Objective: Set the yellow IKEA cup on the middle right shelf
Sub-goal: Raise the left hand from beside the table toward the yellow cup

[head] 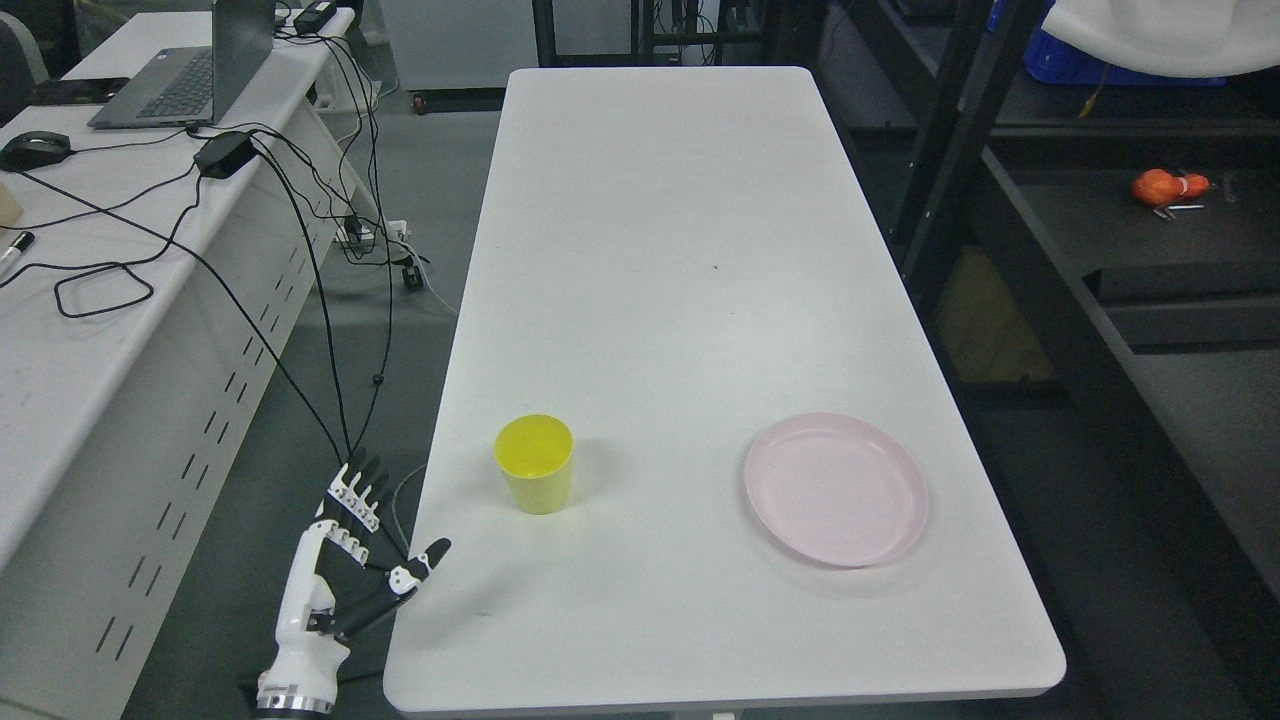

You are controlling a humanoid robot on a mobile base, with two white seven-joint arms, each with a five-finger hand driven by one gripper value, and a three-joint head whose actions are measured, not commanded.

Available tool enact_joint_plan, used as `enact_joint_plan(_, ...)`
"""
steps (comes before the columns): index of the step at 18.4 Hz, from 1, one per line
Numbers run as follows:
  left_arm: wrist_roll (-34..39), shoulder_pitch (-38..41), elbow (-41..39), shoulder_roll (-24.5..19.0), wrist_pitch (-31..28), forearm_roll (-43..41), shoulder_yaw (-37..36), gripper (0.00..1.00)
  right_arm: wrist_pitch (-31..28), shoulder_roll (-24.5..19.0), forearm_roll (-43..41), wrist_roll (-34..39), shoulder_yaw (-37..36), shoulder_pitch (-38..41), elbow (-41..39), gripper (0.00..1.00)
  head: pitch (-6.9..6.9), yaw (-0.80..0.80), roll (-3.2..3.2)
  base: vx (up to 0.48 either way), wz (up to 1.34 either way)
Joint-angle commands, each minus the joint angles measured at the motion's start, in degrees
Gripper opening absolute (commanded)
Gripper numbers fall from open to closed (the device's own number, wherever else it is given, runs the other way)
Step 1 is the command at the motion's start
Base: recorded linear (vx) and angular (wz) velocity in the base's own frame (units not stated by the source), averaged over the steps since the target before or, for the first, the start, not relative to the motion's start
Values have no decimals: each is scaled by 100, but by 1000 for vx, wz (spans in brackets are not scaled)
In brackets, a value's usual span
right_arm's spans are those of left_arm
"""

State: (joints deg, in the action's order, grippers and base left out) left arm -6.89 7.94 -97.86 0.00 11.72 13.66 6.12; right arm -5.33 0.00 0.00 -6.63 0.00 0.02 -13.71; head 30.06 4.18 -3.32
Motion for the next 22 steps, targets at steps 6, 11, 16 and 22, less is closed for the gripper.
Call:
enact_joint_plan(6,-15,85,-22,-193,-38,214,-23,99,-3,100,-141,-5,97,78,0,99,0,0,0,4,0)
enact_joint_plan(11,-50,-353,424,-114,-319,840,4,99,-3,100,-141,-5,97,78,0,99,0,0,0,-1,-6)
enact_joint_plan(16,-574,-889,1084,-140,-319,919,56,95,-3,100,-141,-5,97,78,0,99,0,0,0,0,0)
enact_joint_plan(22,-806,-1593,1858,-114,-381,910,109,96,-3,100,-141,-5,97,78,0,99,0,0,0,0,0)
